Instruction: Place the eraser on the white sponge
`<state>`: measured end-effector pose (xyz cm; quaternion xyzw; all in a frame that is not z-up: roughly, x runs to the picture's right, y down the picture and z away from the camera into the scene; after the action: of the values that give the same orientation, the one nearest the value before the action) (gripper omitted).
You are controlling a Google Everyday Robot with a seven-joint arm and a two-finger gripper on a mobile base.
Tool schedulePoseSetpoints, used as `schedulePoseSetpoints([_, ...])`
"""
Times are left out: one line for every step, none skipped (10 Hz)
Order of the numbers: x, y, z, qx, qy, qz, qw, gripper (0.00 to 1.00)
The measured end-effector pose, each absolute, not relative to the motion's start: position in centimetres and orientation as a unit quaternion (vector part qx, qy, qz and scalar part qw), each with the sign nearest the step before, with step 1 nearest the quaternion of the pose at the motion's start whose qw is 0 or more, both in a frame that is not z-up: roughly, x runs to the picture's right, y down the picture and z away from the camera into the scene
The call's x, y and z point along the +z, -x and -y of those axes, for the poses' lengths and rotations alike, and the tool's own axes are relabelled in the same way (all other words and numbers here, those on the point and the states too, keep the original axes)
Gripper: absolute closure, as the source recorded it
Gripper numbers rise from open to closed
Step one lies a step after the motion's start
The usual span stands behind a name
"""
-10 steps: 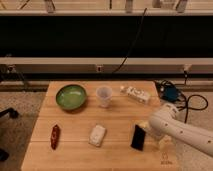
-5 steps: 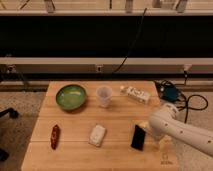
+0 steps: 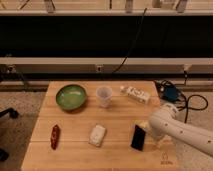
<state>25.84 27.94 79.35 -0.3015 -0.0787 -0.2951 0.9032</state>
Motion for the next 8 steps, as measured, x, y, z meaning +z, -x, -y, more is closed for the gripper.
schedulePoseSetpoints([79.25, -25.79, -27.78, -0.295, 0.301, 0.079, 0.903, 0.66])
schedulePoseSetpoints([79.05, -25.61, -27.40, -0.296, 0.299, 0.080, 0.904, 0.79])
schedulePoseSetpoints([78.90, -25.60, -27.29, -0.296, 0.299, 0.080, 0.904, 0.89])
schedulePoseSetpoints([78.78, -25.63, -27.34, -0.296, 0.300, 0.080, 0.903, 0.96])
schedulePoseSetpoints([78.61, -25.65, -27.36, -0.296, 0.301, 0.080, 0.903, 1.00])
schedulePoseSetpoints([78.46, -25.64, -27.48, -0.297, 0.302, 0.080, 0.902, 1.00])
schedulePoseSetpoints([78.41, -25.65, -27.52, -0.298, 0.303, 0.080, 0.902, 1.00])
schedulePoseSetpoints([78.36, -25.71, -27.55, -0.297, 0.303, 0.080, 0.902, 1.00])
